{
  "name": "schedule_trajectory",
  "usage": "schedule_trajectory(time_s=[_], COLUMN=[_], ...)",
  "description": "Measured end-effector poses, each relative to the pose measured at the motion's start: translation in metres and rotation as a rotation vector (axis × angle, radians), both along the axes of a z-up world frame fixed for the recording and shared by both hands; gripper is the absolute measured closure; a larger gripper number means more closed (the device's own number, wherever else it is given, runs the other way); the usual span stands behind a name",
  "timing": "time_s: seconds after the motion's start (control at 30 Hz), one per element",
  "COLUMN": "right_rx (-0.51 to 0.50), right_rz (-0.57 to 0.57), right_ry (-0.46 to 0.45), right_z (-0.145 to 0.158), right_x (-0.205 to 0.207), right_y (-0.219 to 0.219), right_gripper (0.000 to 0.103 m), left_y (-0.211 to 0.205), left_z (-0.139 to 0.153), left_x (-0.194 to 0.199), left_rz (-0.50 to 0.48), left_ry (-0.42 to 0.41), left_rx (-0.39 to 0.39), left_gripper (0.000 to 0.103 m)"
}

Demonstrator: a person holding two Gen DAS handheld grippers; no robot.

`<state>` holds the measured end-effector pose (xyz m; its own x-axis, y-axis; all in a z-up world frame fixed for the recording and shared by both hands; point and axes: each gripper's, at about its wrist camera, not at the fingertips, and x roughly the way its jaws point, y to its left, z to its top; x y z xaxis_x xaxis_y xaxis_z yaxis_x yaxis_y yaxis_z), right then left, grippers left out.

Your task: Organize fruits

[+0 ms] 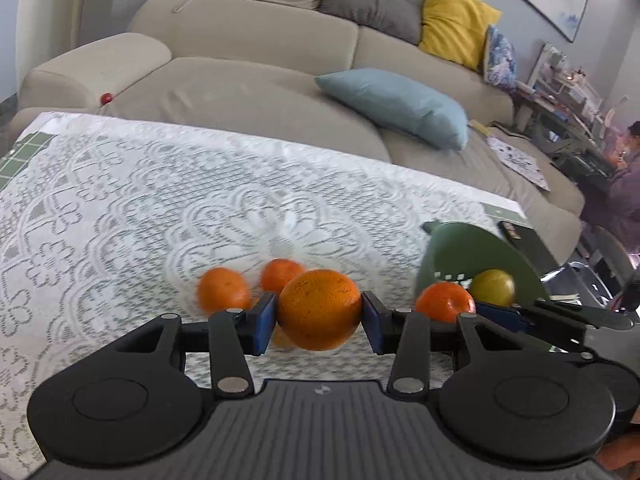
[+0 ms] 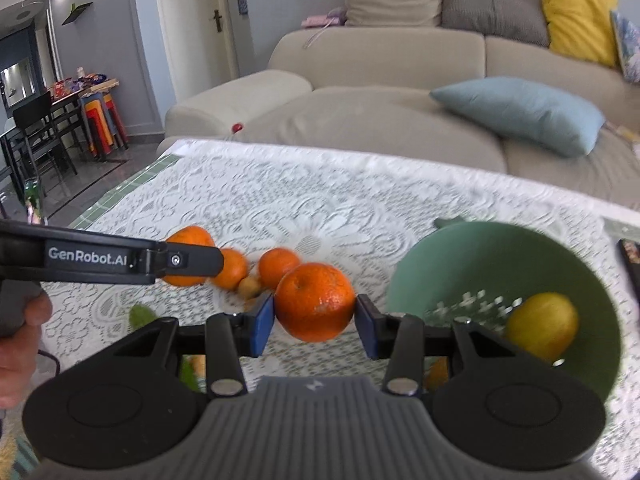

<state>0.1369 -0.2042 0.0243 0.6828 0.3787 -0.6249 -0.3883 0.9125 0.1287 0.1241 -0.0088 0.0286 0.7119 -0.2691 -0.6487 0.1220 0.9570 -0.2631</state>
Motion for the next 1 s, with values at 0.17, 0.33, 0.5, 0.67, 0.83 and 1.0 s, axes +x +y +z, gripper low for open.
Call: schedule_trajectory(time_s=[0.17, 0.33, 0.5, 0.67, 0.83, 1.0], right_rx=[-0.013, -0.041, -0.051, -0.040, -0.045, -0.062], right_rz=[-0.048, -0.094, -0.151, -0.190, -0.202, -0.213], right_ry=[-0.034, -0.043, -0.034, -0.024, -0.014, -0.003], right_z=[0.004, 0.001, -0.006, -0.010, -0.014, -0.020], right_x=[-0.001, 0.003, 0.011, 0.018, 0.025, 0.030], right_y=[-0.022, -0.042, -0.066, -0.084, -0.090, -0.095], right_gripper=[0.062, 0.062, 0.062, 0.062, 0.062, 0.062], left_y=[-0.026, -0.056, -0.082, -0.103, -0.116, -0.122], left_z=[0.004, 0.009, 0.007, 0.001, -0.005, -0.010], left_x=[0.005, 0.011, 0.019, 0.025, 0.033, 0.039], left_rz=[-0.046, -0.100, -0.144, -0.181, -0.204, -0.220], left_ry=[-0.007, -0.018, -0.016, -0.011, 0.004, 0.013], left_rx=[-0.034, -0.059, -0.073, -0.069, -0.071, -0.063], left_gripper=[0.052, 0.052, 0.052, 0.052, 0.052, 0.052])
